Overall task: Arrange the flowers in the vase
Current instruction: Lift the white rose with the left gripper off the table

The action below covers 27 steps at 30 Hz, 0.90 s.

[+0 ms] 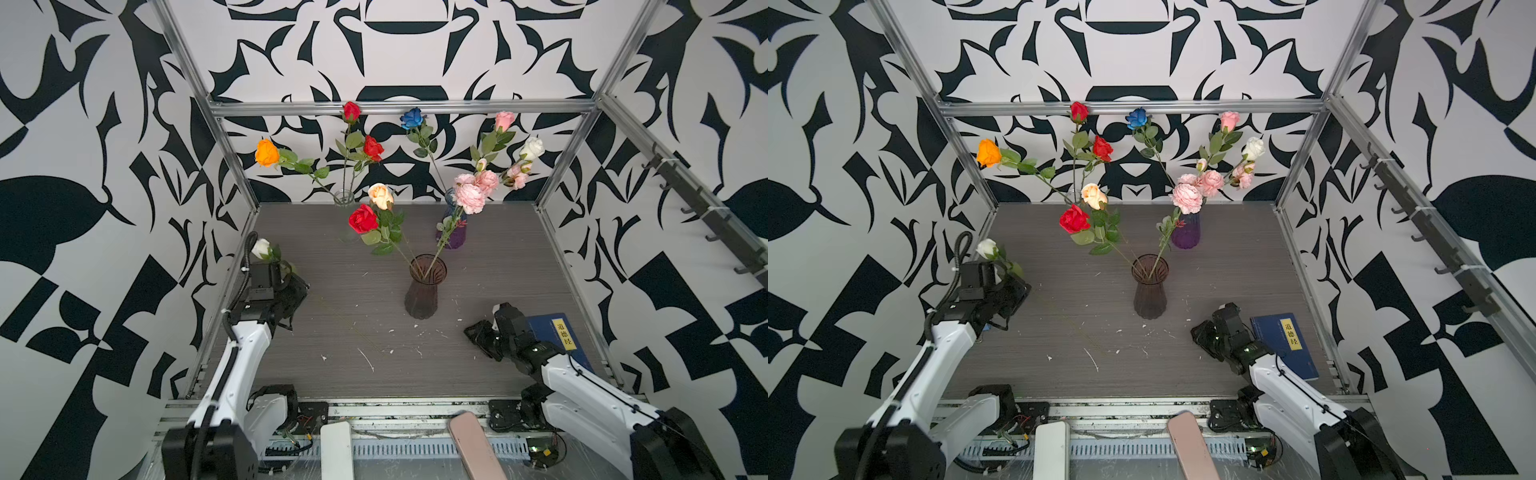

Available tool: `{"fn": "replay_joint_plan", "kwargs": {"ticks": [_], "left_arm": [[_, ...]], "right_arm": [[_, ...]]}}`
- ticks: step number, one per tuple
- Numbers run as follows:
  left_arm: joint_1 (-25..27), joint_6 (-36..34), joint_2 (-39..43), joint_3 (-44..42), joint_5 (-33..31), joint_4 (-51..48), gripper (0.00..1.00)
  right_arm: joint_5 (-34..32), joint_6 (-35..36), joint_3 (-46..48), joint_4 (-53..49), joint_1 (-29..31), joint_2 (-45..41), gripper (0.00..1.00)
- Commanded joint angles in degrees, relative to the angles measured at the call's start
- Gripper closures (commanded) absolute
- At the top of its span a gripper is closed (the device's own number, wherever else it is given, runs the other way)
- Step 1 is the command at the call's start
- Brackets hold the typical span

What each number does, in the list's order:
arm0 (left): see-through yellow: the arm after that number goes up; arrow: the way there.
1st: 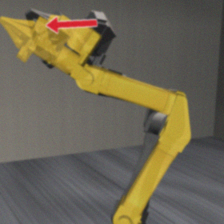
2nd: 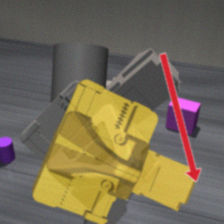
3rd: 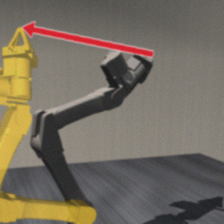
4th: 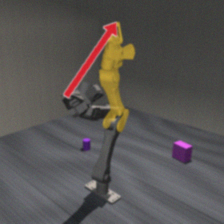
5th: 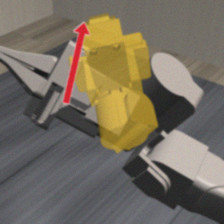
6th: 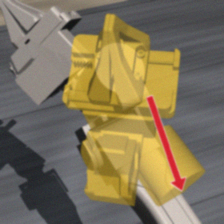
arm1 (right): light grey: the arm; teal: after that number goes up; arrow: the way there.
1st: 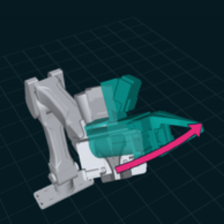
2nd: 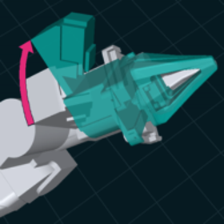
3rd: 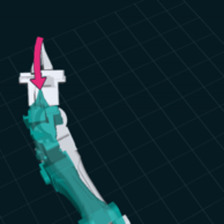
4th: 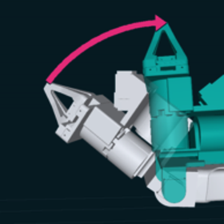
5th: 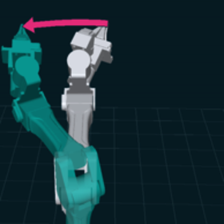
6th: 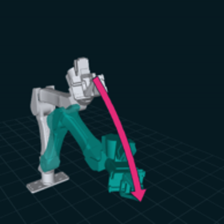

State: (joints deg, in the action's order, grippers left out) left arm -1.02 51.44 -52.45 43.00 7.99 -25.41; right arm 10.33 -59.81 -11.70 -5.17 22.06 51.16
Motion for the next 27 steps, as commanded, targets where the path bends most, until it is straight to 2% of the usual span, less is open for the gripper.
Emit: {"fn": "replay_joint_plan", "kwargs": {"ticks": [1,3,7,11,15,19,23,27], "left_arm": [[-0.17,2.0,4.7,4.81,3.23,-1.32,1.0],[-0.16,3.68,7.79,6.72,4.74,-0.97,1.0],[0.81,7.57,15.96,5.81,5.57,8.03,1.0],[1.86,8.32,14.89,10.74,8.54,8.7,1.0],[3.15,10.77,14.79,13.14,8.8,14.42,1.0],[5.21,9.9,12.31,15.69,10.48,21.47,1.0],[11.63,4.02,8.8,19.28,8.18,25.98,1.0],[22.61,-5.52,4.23,24.4,2.27,26.37,1.0]], "right_arm": [[-0.24,0.57,0.16,-2.39,-0.36,1.49,0.61],[-0.22,0.63,0.19,-2.39,-0.36,1.66,0.61],[-0.46,0.54,0.37,-2.65,-0.4,1.11,0.61],[-0.75,0.32,0.56,-3.17,-0.36,0.3,0.61],[-0.88,0.35,0.54,-3.03,-0.36,0.47,0.61],[-0.75,0.31,0.4,-2.66,-0.36,1.17,0.61],[-0.69,0.31,0.52,-2.57,-0.36,1.23,0.61],[-0.66,0.32,0.5,-2.48,-0.36,1.14,0.61]]}}
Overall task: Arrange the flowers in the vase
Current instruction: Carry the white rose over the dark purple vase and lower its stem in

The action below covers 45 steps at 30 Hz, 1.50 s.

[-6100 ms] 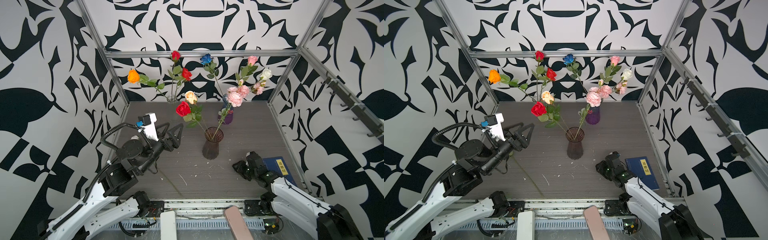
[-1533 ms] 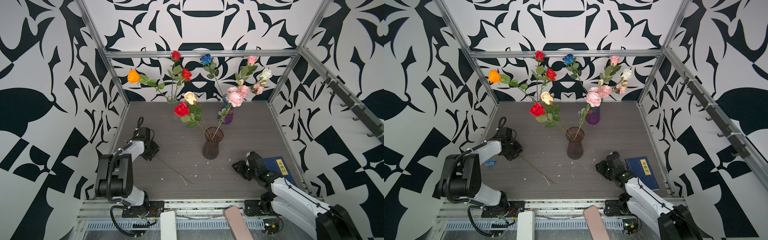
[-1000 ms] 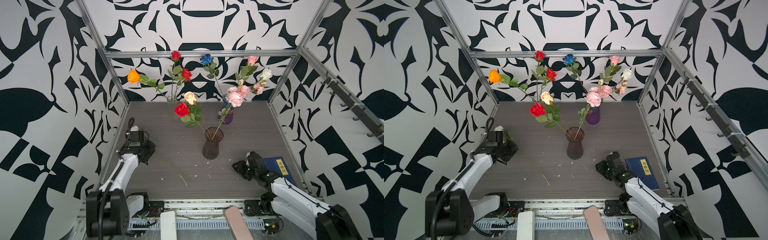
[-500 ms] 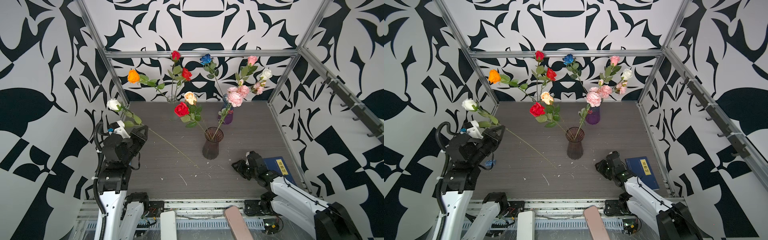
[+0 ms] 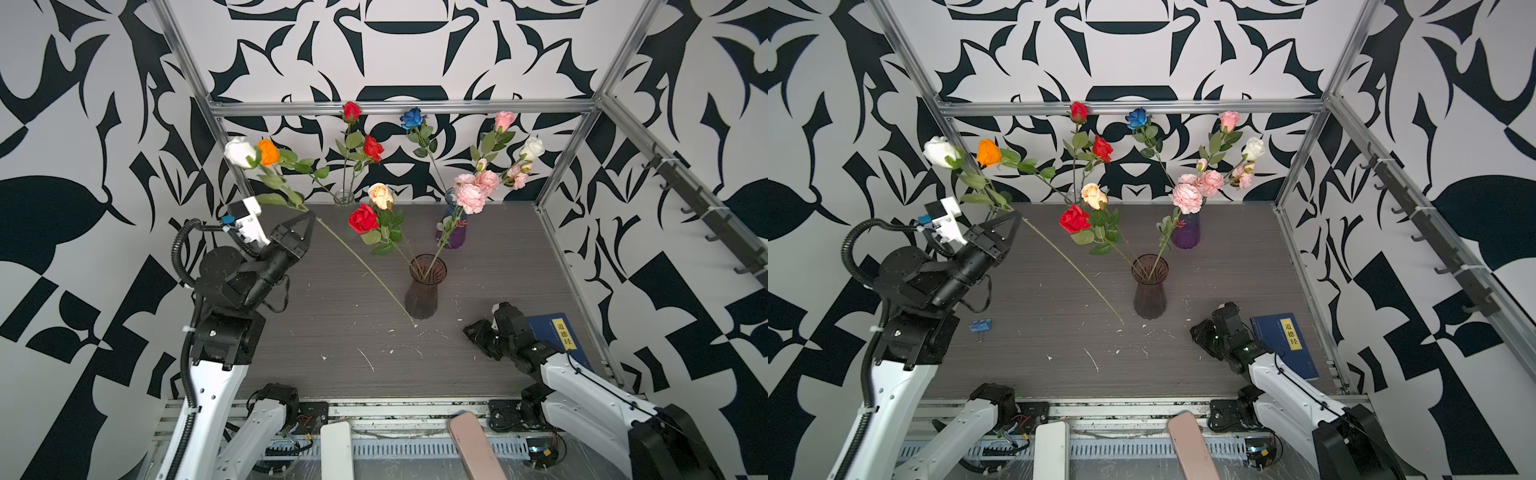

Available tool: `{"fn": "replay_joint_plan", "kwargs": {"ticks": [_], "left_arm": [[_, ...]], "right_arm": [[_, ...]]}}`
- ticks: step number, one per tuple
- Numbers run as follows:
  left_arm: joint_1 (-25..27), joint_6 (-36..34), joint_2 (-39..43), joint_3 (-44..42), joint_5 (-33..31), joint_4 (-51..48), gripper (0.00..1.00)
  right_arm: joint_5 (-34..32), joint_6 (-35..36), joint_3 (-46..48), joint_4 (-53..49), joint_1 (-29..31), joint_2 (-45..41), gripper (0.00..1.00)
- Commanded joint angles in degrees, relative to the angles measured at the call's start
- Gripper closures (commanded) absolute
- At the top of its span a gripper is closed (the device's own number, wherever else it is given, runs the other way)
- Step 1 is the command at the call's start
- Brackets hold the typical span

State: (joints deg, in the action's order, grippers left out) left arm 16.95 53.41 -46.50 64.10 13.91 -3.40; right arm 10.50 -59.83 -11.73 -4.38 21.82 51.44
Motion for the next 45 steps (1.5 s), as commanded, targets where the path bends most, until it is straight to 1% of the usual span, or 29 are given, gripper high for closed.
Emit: {"fn": "replay_joint_plan", "kwargs": {"ticks": [1,3,5,10,13,15,21,24,26,27,32,37,39,45], "left_arm": [[7.37,-9.44,-3.22,4.63,-4.55,4.37,1.0],[12.51,-13.29,-6.07,6.91,-6.16,4.47,1.0],[18.18,-17.52,-8.57,8.76,-9.36,4.06,1.0],[33.67,-30.82,-14.5,12.44,-21.82,3.85,1.0],[40.87,-38.43,-17.27,14.99,-27.99,3.92,1.0],[43.41,-41.41,-18.86,16.79,-29.91,4.01,1.0],[43.96,-44.54,-21.97,19.68,-30.93,5.78,1.0],[43.96,-48.77,-23.68,19.93,-34.55,8.25,1.0],[43.96,-51.14,-24.18,18.26,-37.3,12.19,1.0],[43.96,-52.12,-24.16,17.27,-37.72,14.1,1.0],[43.96,-55.34,-24.45,14.83,-37.61,18.92,1.0],[43.96,-57.81,-23.45,11.8,-37.06,26.73,1.0],[43.96,-59.03,-23.87,12.52,-37.21,27.95,1.0],[43.96,-60.84,-26.08,15.35,-35.45,26.55,1.0]], "right_arm": [[-0.84,0.33,0.46,-3.26,-0.12,0.84,0.61],[-0.83,0.33,0.41,-3.33,-0.12,0.85,0.61],[-0.83,0.33,0.52,-3.52,-0.12,0.6,0.61],[-1.12,-0.13,1.03,-3.7,-0.12,-0.89,0.61],[-1.14,-0.18,1.07,-3.88,-0.12,-1.27,0.61],[-1.12,-0.2,0.92,-3.79,-0.14,-1.04,0.61],[-0.86,-0.08,0.92,-3.62,-0.12,-0.74,0.61],[-0.94,-0.11,1.04,-3.78,-0.12,-1.24,0.61],[-1.01,-0.11,1.07,-3.79,-0.12,-1.39,0.61],[-1.01,-0.16,1.1,-3.79,-0.12,-1.43,0.61],[-1.09,-0.19,1.27,-3.97,-0.12,-2.21,0.61],[-1.06,-0.11,1.22,-4.06,-0.18,-2.23,0.61],[-1.01,-0.02,1.14,-3.97,-0.2,-1.97,0.61],[-0.94,0.17,1.07,-3.88,-0.22,-1.91,0.61]]}}
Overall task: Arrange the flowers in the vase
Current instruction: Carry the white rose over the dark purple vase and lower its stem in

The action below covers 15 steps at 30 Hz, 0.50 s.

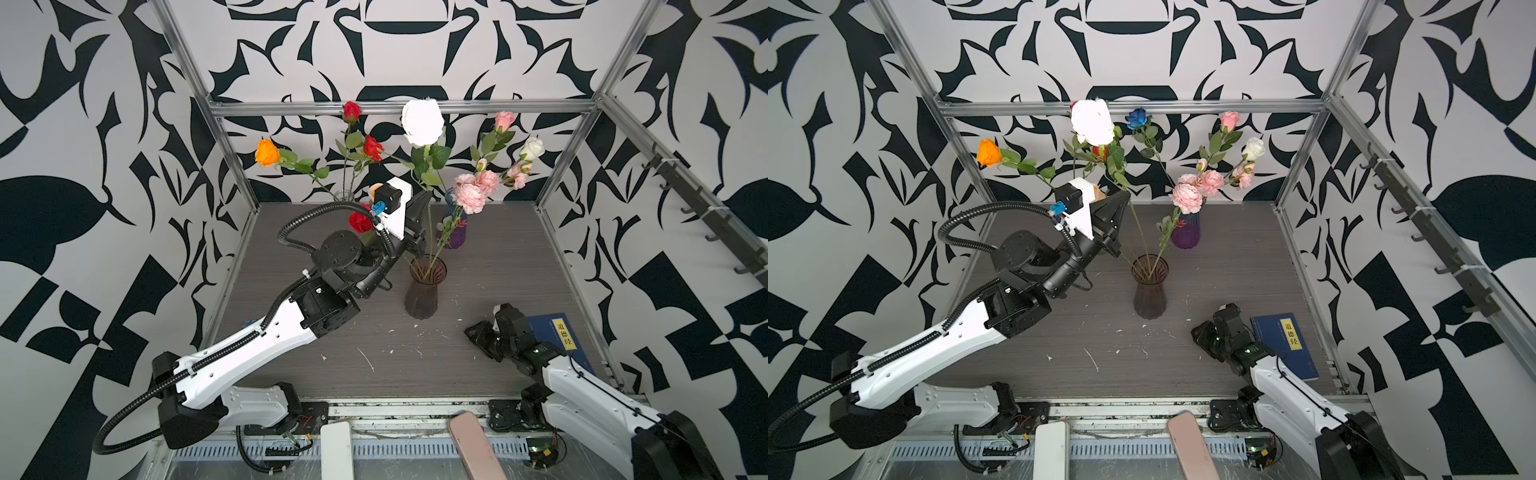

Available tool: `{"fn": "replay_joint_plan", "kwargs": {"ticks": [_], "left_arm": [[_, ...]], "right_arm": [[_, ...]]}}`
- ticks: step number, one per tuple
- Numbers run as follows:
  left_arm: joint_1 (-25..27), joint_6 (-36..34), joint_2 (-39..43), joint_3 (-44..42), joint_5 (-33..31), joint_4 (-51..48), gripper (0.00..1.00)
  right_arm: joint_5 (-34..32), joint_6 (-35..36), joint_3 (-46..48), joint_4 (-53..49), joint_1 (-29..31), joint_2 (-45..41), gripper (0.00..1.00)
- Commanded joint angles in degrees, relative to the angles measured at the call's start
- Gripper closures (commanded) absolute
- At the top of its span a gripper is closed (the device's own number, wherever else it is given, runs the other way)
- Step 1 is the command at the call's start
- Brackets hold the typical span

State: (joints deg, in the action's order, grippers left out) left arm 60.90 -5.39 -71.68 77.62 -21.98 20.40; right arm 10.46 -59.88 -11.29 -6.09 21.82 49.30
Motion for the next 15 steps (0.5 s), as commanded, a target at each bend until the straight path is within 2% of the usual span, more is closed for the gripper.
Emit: {"fn": "replay_joint_plan", "kwargs": {"ticks": [1,10,15], "left_arm": [[0.0,-2.08,-0.91,1.59,0.34,2.74,1.0],[0.0,-0.79,-0.89,-4.39,-3.53,2.93,1.0],[-1.31,2.07,-4.35,-8.18,-6.75,1.25,1.0]], "right_arm": [[-0.88,0.24,0.69,-2.17,-0.24,0.12,0.61],[-0.7,0.29,0.83,-2.44,-0.59,-0.37,0.61],[-0.44,0.38,0.68,-2.09,-0.69,0.38,0.61]]}}
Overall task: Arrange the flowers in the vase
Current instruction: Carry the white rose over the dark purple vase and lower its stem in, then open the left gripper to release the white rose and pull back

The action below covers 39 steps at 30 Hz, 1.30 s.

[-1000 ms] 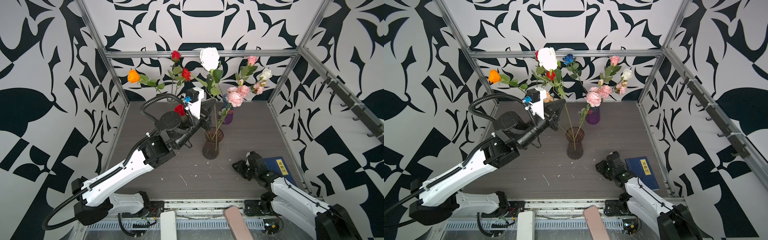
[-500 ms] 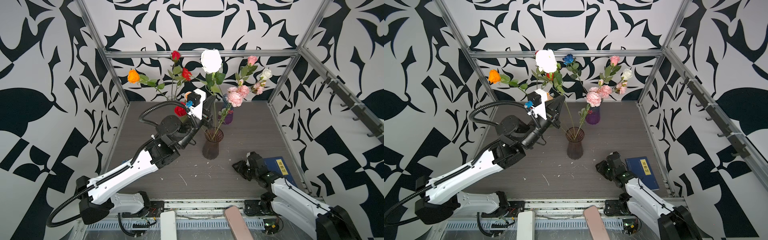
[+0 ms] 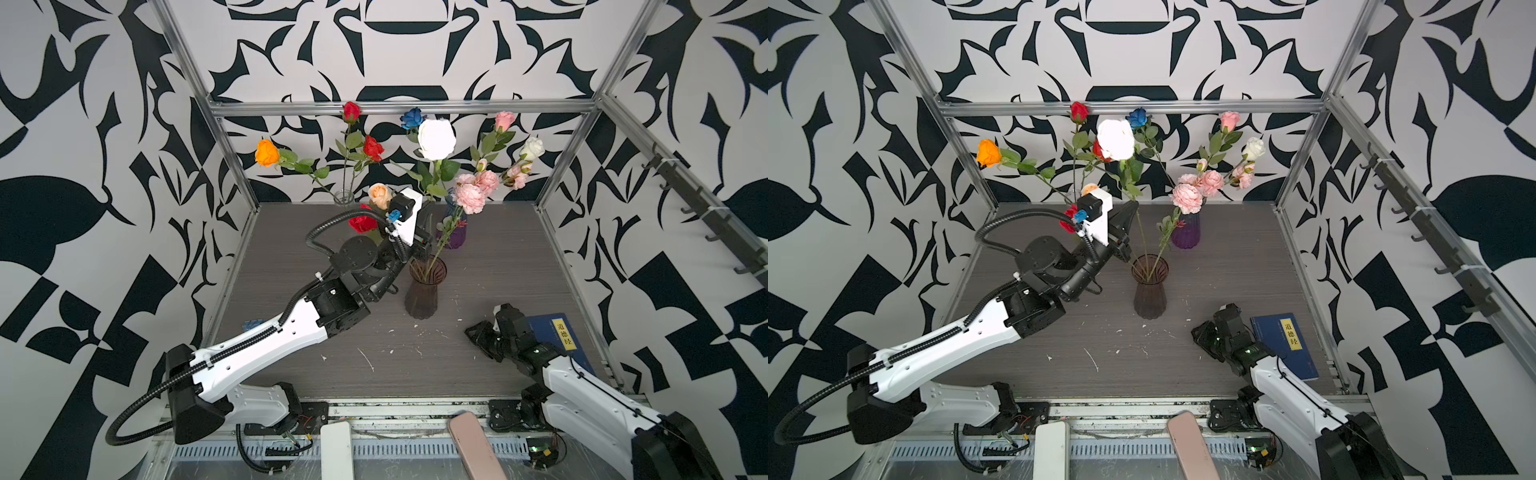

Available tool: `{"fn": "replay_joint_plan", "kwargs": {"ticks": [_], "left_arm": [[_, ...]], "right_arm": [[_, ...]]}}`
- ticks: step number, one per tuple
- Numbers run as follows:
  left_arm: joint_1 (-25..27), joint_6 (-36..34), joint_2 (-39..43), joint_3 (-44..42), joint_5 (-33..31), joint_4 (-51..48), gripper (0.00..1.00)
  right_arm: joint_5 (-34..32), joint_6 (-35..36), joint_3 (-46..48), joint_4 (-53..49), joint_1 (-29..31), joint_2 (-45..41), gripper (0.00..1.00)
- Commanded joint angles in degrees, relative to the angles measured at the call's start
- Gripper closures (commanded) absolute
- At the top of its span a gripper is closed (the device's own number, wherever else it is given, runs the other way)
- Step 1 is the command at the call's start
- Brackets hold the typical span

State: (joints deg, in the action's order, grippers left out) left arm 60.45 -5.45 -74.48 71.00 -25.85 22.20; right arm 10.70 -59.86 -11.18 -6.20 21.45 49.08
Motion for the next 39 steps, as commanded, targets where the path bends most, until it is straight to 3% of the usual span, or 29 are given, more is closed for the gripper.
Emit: {"fn": "replay_joint_plan", "kwargs": {"ticks": [1,3,4,5,8,10,14,19,22,28,32,35,39], "left_arm": [[-1.34,3.45,-2.03,-1.58,-2.97,-2.08,1.0],[-2.69,7.12,-2.72,-1.65,-3.06,-5.06,0.98],[-3.37,8.83,-2.9,-1.82,-2.92,-5.88,0.9],[-4.31,10.84,-2.95,-2.12,-2.57,-6.67,0.76],[-6.89,16.2,-2.24,-2.61,-0.74,-9.64,0.23],[-8.02,18.4,-1.32,-3.0,0.47,-11.03,0.11],[-8.24,22.63,3.83,-4.12,1.35,-14.19,0.09],[-7.09,29.87,16.69,-13.02,10.79,-15.34,0.09],[-5.35,30.72,24.53,-18.62,14.19,-17.08,0.08],[-2.7,33.13,37.63,-30.55,13.6,-24.72,0.05],[-2.7,45.64,41.72,-40.29,13.25,-25.59,0.01],[-2.7,48.95,41.69,-47.95,18.28,-19.18,0.01],[-2.7,51.01,41.61,-55.27,18.83,-12.26,0.01]], "right_arm": [[-0.6,0.35,0.55,-1.98,-0.27,0.65,0.61],[-0.59,0.36,0.62,-1.98,-0.36,0.58,0.61],[-0.59,0.35,0.68,-1.98,-0.36,0.51,0.61],[-0.61,0.42,0.63,-1.98,-0.37,0.41,0.61],[-0.59,0.38,0.64,-2.07,-0.47,0.4,0.61],[-0.51,0.43,0.55,-1.98,-0.45,0.49,0.61],[-0.33,0.61,0.42,-1.89,-0.58,0.99,0.61],[-0.18,0.62,0.52,-1.98,-0.71,0.75,0.61],[-0.2,0.71,0.37,-1.72,-0.8,1.29,0.61],[1.39,1.4,-0.33,0.54,-0.89,4.65,0.61],[3.47,1.91,0.9,4.81,-0.89,3.74,0.6],[4.73,-0.01,3.63,9.65,-0.89,0.93,0.6],[5.52,-4.08,7.61,16.94,-0.8,-2.92,0.53]]}}
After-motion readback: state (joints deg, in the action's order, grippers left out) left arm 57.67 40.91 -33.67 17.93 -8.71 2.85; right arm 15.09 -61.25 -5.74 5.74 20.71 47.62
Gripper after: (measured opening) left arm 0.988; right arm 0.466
